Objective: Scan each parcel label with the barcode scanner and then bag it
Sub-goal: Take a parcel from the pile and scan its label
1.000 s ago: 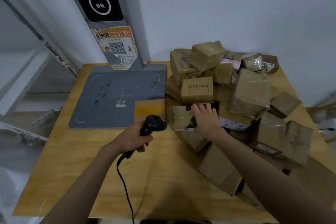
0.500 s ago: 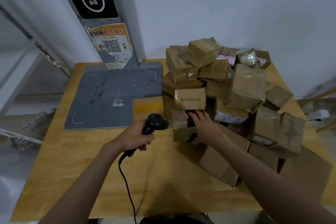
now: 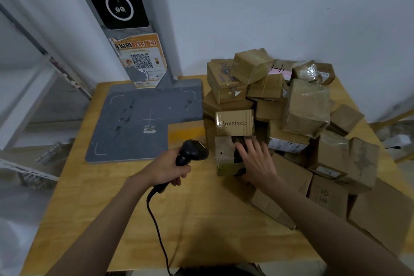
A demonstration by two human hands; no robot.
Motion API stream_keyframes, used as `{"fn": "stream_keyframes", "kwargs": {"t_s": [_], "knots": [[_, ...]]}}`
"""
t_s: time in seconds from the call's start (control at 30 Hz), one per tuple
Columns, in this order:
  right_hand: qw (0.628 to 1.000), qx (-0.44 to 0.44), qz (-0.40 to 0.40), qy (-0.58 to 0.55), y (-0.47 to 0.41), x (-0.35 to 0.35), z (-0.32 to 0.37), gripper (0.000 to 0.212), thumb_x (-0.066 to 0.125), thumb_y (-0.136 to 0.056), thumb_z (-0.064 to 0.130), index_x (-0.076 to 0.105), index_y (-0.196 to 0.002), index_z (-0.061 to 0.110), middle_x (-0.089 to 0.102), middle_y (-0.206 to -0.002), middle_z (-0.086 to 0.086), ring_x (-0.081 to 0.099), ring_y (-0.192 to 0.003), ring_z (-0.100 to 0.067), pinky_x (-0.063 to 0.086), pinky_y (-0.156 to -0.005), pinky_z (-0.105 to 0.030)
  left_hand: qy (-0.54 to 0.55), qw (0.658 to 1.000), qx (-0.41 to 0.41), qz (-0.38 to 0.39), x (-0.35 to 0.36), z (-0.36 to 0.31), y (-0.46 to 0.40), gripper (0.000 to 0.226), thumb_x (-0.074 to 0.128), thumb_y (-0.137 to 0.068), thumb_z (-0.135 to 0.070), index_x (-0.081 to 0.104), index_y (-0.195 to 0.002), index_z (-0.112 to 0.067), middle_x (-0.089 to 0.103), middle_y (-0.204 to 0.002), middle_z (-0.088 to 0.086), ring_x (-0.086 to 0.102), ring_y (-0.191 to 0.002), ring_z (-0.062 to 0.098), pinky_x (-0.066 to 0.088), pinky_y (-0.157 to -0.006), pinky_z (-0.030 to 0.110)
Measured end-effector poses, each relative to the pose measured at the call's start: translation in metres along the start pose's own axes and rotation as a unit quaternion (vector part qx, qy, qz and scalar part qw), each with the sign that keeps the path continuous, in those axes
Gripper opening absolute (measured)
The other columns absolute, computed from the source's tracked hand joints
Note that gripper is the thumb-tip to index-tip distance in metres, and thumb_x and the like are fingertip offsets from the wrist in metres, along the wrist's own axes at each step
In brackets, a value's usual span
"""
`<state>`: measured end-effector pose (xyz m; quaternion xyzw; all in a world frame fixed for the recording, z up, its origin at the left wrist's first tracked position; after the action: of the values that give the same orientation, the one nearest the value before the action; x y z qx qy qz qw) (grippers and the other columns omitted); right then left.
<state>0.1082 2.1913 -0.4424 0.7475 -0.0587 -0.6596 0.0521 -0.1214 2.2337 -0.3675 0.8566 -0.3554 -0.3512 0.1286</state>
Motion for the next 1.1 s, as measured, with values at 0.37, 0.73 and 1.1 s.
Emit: {"fn": "stream_keyframes", "kwargs": {"t_s": [0.37, 0.73, 1.1], "knots": [[0.995, -0.005, 0.076, -0.067, -0.012, 0.007, 0.005, 0.113, 0.085, -0.066, 0.048, 0.014, -0.151, 0.027, 0.017, -0.158, -0.011, 0.024, -0.138, -0.037, 0.043, -0.105, -0.049, -0.005, 1.000, 0.000, 0.006, 0.005, -0.006, 0.002, 0.018, 0.062, -0.090, -0.008, 0.055, -0.103, -0.017, 0.068, -0.081, 0.011, 0.070, -0.061, 0.025, 0.058, -0.058, 0.033], [0.879, 0.005, 0.186, -0.439, 0.001, 0.006, 0.016, 0.081, 0.082, -0.076, 0.045, 0.032, -0.138, 0.027, 0.047, -0.133, -0.002, 0.052, -0.113, -0.019, 0.053, -0.095, -0.038, -0.005, 1.000, 0.009, -0.008, -0.005, -0.004, 0.001, 0.023, 0.061, -0.090, -0.007, 0.053, -0.100, -0.027, 0.067, -0.079, 0.010, 0.070, -0.060, 0.025, 0.058, -0.057, 0.035], [0.712, 0.090, 0.394, -0.575, 0.031, 0.092, 0.091, 0.068, 0.083, -0.076, 0.047, 0.047, -0.130, 0.025, 0.054, -0.130, -0.007, 0.061, -0.109, -0.022, 0.062, -0.081, -0.039, 0.009, 0.998, -0.063, -0.029, -0.003, 0.052, 0.030, 0.026, 0.063, -0.089, -0.006, 0.055, -0.099, -0.028, 0.069, -0.081, 0.013, 0.069, -0.060, 0.025, 0.056, -0.055, 0.030]]}}
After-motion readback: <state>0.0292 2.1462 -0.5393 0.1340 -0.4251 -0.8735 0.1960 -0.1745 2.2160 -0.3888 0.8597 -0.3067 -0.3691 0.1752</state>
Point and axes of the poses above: each hand's wrist, its own y-axis away from the middle knuckle, its own x-axis out of the palm, z = x × y, the point moved 9 cm from there along -y, towards the middle knuckle
